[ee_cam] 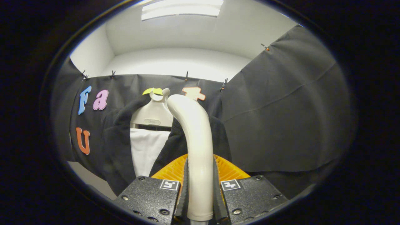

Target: Iron the clothes twice with a garment steamer, once on the left side and once on the right side.

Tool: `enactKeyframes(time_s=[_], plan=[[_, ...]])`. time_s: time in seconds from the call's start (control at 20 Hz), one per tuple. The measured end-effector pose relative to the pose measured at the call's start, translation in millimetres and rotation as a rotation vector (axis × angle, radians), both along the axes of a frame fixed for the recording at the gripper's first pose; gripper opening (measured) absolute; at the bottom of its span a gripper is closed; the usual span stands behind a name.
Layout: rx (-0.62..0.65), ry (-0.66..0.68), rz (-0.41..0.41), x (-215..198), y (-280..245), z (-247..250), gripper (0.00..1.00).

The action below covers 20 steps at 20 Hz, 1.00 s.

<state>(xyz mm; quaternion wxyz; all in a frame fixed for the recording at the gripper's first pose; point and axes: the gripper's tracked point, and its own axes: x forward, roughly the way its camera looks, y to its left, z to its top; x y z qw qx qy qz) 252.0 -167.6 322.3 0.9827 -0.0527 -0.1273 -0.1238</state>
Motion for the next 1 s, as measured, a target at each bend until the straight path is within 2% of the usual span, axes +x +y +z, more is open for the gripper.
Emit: enactKeyframes(time_s=[0.9,1.0], plan=[[-0.056,0.172,-0.181,-2.4,-0.5,-93.1,0.36],[-0.060,0.185,-0.194,8.1,2.2,-95.7,0.36]])
